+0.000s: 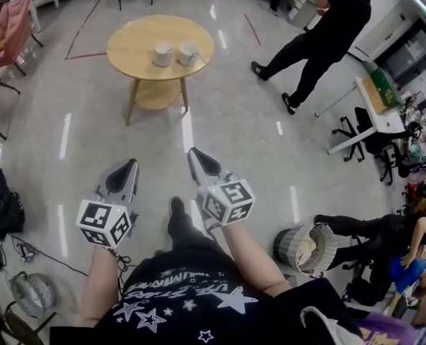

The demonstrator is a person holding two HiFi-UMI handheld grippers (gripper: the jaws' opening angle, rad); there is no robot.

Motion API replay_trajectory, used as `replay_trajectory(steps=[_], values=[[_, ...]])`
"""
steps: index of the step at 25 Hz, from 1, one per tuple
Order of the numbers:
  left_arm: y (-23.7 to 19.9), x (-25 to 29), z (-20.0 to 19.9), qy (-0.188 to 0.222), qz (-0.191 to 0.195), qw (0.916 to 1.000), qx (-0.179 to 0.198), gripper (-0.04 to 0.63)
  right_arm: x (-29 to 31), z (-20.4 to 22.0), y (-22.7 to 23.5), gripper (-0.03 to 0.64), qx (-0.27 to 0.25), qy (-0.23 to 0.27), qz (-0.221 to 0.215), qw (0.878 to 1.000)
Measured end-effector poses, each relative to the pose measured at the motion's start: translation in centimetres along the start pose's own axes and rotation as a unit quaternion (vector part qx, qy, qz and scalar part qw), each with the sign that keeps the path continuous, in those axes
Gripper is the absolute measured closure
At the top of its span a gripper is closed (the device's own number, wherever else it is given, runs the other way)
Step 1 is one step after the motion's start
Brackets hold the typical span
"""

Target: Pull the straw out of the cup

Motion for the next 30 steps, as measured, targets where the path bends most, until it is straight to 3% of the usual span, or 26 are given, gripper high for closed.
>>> replay_trajectory(steps=[8, 21, 30], values=[[-3.9, 7.3, -2.4, -0.015, -0.016, 0.9997, -0.006, 0.589, 6.9, -3.1, 5.5, 0.618, 0.000, -0.003, -0.010, 1.000], [-5.2, 17.9, -4.8, -0.024, -0.027, 0.9993, -0.010, 0.589, 12.2, -5.1, 14.0, 0.618, 0.006, 0.001, -0.029, 1.000], [-6.9, 22.5, -5.9, -0.028, -0.037, 0.9986, -0.026, 0.589, 15.7, -5.4, 17.6, 0.618, 0.011, -0.003, -0.030, 0.999]])
Point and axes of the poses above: the fingertips, and each gripper's own axes: x forward along the fingers, y to its right, z out of its underside, the point moved 1 cm from there along -x, backward along the fingers, and after that the axes turned 2 degrees about -z, right-handed, at the moved point
